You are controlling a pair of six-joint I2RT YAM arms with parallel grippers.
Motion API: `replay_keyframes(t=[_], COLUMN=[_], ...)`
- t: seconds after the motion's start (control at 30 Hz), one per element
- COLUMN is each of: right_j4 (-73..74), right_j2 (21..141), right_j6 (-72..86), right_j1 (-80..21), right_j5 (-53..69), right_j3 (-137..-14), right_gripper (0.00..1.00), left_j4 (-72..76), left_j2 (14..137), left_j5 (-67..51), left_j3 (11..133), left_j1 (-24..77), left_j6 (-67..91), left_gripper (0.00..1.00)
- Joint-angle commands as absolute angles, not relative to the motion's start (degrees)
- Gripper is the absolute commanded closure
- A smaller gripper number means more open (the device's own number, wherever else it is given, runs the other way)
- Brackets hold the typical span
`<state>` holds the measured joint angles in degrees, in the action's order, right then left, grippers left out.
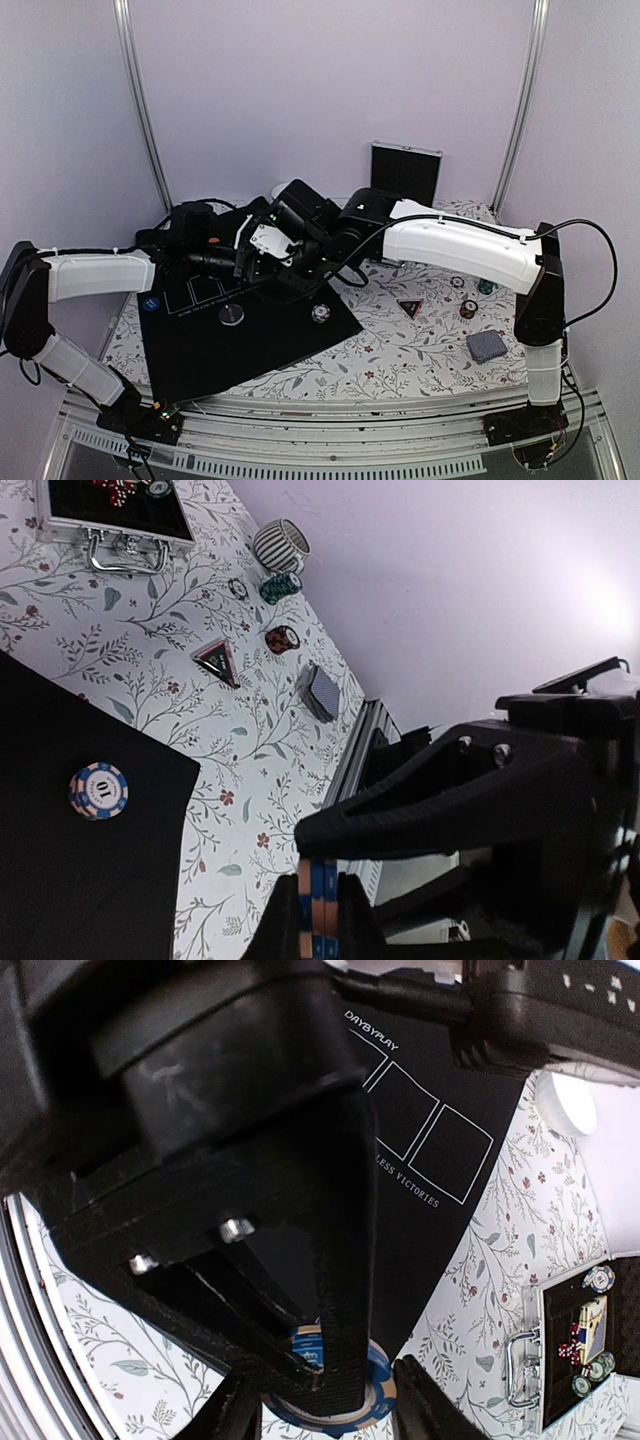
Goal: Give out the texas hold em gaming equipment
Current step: Pass from the right arm to the left
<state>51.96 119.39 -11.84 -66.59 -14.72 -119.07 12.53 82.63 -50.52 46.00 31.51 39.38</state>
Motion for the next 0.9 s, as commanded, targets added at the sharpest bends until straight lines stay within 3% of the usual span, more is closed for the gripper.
replay_keyframes(t=[0.0,0.03,0.07,0.3,0.5,0.63,0.87], right_j4=[48.23,47.6,47.06,43.05,41.68,41.66,41.72], right_j2=[117.16,116.59,115.85,109.12,104.21,102.62,101.69], right_j6=[-10.2,-9.76,-9.49,-5.16,-3.15,-2.61,-2.27], right_j1=[-66.76,-66.68,-66.62,-63.73,-62.52,-62.15,-61.53], right_j5=[-20.12,-21.46,-22.51,-23.84,-23.55,-24.69,-24.52], right_j3=[-116.89,-115.94,-115.02,-107.67,-101.24,-98.65,-96.97], right_gripper=[0.24,0.06,0.0,0.01,0.01,0.01,0.01], left_j4=[7.84,7.87,8.03,3.25,1.3,-4.98,-9.62], left_j2=[82.67,82.68,82.65,88.83,106.19,119.7,132.68], left_j5=[-43.54,-42.66,-41.77,-26.92,-28.22,-27.02,-24.26], left_j3=[47.83,48.01,48.24,56.95,72.33,85.99,97.75], left_j1=[30.0,28.73,26.99,12.93,5.66,4.79,4.92], left_j6=[37.14,37.52,37.87,34.26,34.54,34.38,36.44], left_gripper=[1.0,1.0,1.0,1.0,1.0,1.0,1.0])
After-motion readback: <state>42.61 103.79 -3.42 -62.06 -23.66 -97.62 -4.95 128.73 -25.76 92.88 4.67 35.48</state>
